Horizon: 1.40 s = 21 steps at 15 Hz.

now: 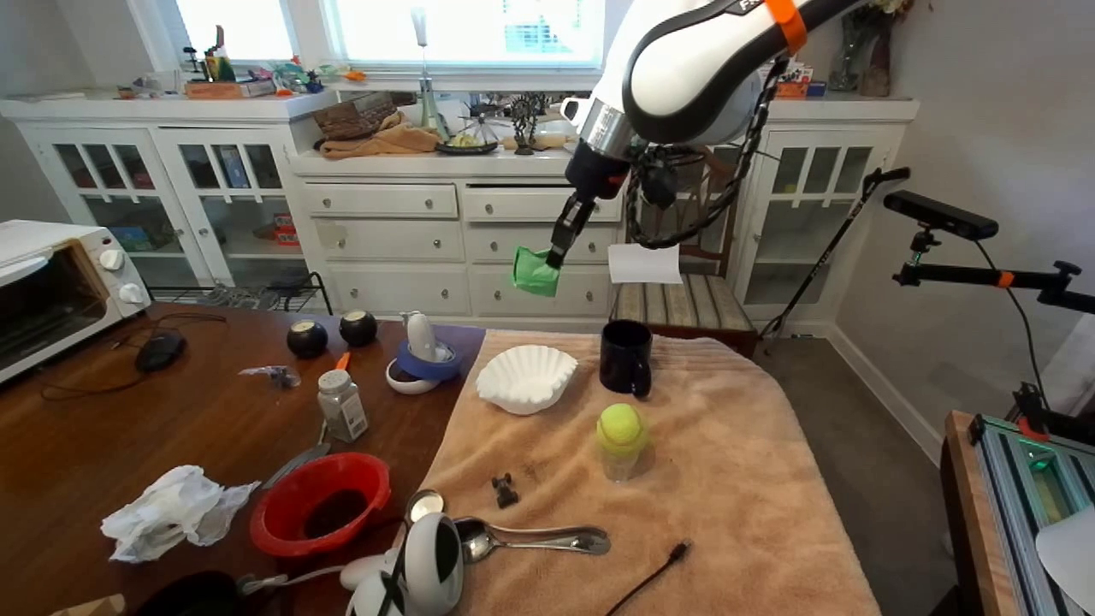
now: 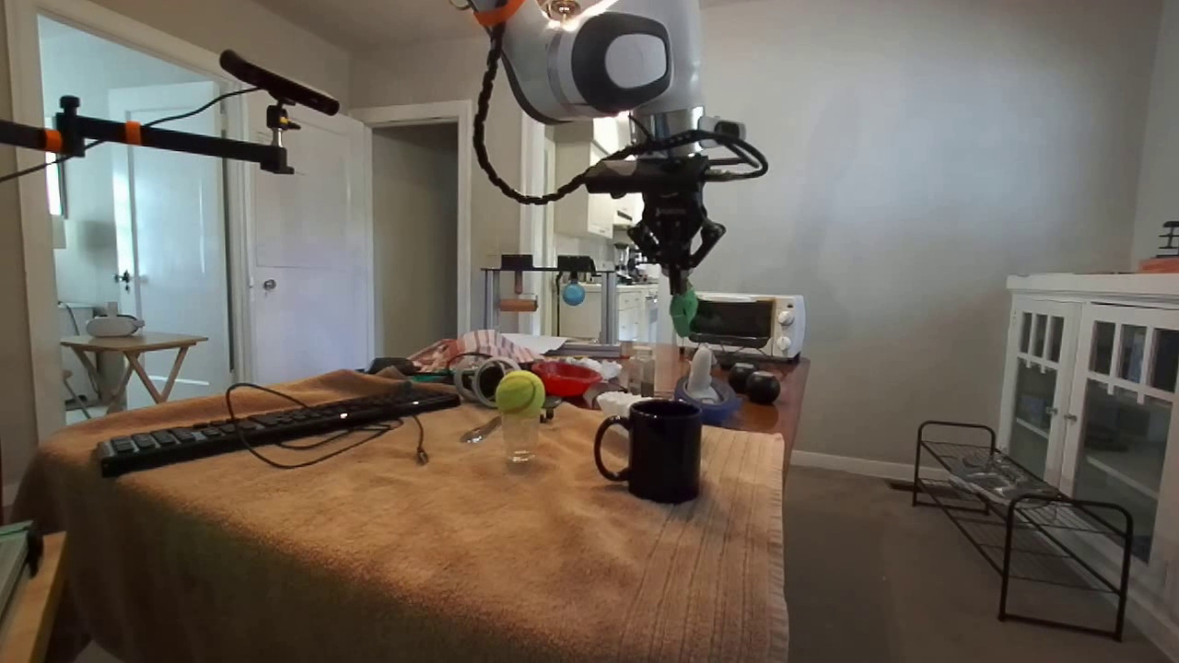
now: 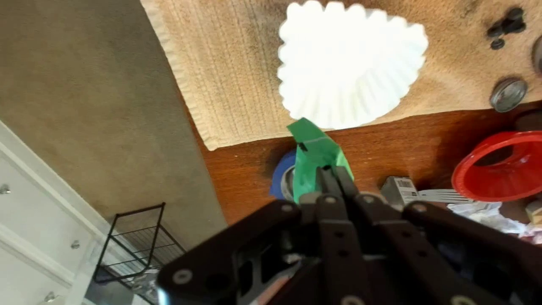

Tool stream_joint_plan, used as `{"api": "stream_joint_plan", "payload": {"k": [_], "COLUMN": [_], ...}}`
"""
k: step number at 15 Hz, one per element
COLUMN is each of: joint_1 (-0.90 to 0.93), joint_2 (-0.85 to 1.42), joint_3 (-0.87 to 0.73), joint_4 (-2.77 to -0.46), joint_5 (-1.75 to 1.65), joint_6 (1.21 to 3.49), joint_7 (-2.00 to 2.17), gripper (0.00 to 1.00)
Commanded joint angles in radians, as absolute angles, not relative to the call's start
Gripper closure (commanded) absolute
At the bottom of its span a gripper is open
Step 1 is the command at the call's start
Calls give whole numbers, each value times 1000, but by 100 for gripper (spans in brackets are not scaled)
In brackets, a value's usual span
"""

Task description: Remove the silver spoons from the black mug, put them on the table, remove the green packet from the black mug and put it on the white cupcake holder

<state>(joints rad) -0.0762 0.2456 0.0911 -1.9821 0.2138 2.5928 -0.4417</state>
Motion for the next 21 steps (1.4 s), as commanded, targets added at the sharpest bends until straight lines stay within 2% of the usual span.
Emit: {"api": "stream_joint_plan", "payload": {"k": [1, 9, 21], "joint_1": [-110, -106, -75], "joint_2": [350, 488, 684], "joint_3": [155, 146, 133], "joint_4": [-1854, -1698, -1505], "joint_5": [307, 275, 172], "joint_6": [2486, 2210, 2169], "joint_7": [-597, -591, -518], "gripper": [99, 99, 99]}}
